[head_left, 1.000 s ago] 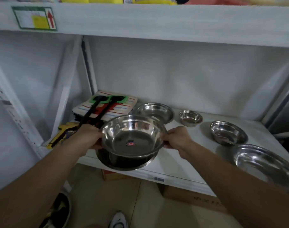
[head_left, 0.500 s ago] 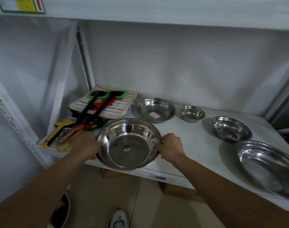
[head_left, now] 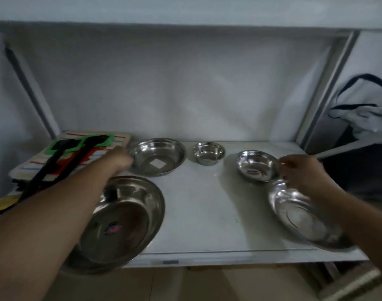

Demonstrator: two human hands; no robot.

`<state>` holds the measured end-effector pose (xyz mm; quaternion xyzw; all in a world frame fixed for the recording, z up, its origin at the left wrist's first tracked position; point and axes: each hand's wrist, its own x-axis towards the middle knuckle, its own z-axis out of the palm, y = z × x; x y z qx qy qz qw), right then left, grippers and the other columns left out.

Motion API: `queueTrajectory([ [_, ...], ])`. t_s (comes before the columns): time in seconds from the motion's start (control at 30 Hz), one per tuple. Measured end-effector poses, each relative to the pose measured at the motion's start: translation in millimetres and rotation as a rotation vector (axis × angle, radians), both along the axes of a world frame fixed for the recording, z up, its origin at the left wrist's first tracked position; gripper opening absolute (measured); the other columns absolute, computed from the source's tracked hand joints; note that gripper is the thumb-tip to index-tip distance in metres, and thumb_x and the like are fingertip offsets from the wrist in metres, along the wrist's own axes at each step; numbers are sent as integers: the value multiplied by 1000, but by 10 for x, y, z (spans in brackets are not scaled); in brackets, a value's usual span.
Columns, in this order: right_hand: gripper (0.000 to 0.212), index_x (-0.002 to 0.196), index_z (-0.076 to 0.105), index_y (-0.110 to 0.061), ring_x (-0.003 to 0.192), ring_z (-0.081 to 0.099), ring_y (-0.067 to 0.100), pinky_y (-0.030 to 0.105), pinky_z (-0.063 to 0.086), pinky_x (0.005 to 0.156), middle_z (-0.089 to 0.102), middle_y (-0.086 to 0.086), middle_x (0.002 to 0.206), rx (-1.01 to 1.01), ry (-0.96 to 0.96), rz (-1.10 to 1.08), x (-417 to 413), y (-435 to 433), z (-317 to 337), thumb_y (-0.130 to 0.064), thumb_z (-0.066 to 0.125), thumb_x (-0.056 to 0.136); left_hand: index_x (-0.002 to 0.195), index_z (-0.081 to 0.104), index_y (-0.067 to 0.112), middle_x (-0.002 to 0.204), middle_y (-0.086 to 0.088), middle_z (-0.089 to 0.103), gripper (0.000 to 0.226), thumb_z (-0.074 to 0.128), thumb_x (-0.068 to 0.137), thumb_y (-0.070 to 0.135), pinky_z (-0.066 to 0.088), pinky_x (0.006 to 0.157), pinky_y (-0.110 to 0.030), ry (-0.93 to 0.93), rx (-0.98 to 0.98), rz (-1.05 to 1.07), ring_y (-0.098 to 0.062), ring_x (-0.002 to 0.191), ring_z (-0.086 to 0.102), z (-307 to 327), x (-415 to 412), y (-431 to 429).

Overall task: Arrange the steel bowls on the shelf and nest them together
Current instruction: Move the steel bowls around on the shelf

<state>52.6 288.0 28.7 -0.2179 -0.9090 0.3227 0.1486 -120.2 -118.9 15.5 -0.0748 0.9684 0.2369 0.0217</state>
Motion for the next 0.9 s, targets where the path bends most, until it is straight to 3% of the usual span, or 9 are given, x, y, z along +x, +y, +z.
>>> queueTrajectory([
  [0.07, 33, 117, 74, -5, 100, 69, 38, 42, 53, 92, 75, 20, 113, 168, -177, -138, 71, 677, -70, -24, 69, 91, 128, 62, -9, 128, -30, 65, 39, 56, 101, 19, 48, 87, -38, -36, 43, 27, -40, 114, 65, -128, -246, 92],
  [0.17, 55, 127, 65, 0, 105, 64, 36, 38, 48, 86, 67, 21, 126, 295, -478, -179, 217, 1362, -261, -38, 69, 88, 115, 62, -14, 110, -34, 64, 27, 59, 99, 7, 55, 85, -49, -111, 199, 85, -44, 98, 67, -377, -539, 51],
  [0.3, 44, 106, 72, 4, 83, 68, 26, 31, 54, 71, 74, 15, 99, 327, -687, -95, 310, 1703, -627, -37, 66, 92, 117, 62, -20, 112, -38, 66, 36, 70, 85, -6, 58, 89, -59, -100, 337, 195, -50, 99, 70, -734, -907, -132],
  [0.4, 16, 82, 76, 3, 63, 70, 24, 26, 47, 47, 68, 11, 67, 184, -631, -140, 351, 1796, -762, -11, 71, 86, 122, 61, -15, 108, -34, 66, 37, 57, 86, -11, 63, 70, -56, -116, 581, 231, -44, 88, 72, -755, -937, -181],
  [0.53, 13, 89, 73, 17, 68, 69, 40, 42, 58, 63, 70, 40, 85, -16, -557, -116, 470, 1883, -607, 7, 65, 85, 122, 63, -2, 103, -20, 66, 28, 56, 95, -5, 55, 33, -26, -13, 648, 213, -28, 72, 65, -132, -463, 1],
  [0.67, 12, 78, 74, 12, 72, 56, 36, 47, 45, 69, 61, 51, 89, -298, -422, -81, 540, 1865, -260, 3, 80, 73, 128, 59, -11, 114, -30, 66, 42, 68, 87, -9, 55, 33, -28, 118, 703, 191, -31, 69, 66, 402, -153, 107],
  [0.73, 31, 71, 69, 11, 59, 53, 31, 37, 43, 59, 58, 39, 68, -399, -332, -29, 567, 1654, -35, -8, 89, 57, 115, 64, -12, 99, -28, 69, 32, 70, 84, -9, 56, 35, -26, 113, 733, 146, -31, 68, 69, 598, 54, 271],
  [0.8, 22, 75, 61, 18, 43, 55, 23, 24, 44, 44, 57, 23, 55, -496, -239, 11, 530, 1348, 155, 2, 77, 72, 95, 66, -6, 83, -21, 68, 10, 67, 86, -9, 56, 37, -22, 102, 768, 91, -27, 65, 68, 698, 279, 479],
  [0.9, 63, 103, 58, 30, 71, 60, 33, 36, 50, 67, 60, 28, 80, -450, -215, 112, 389, 1121, 266, -13, 89, 68, 82, 63, 1, 77, -16, 68, 13, 64, 88, -9, 58, 39, -23, 77, 793, 28, -23, 57, 70, 708, 543, 770],
])
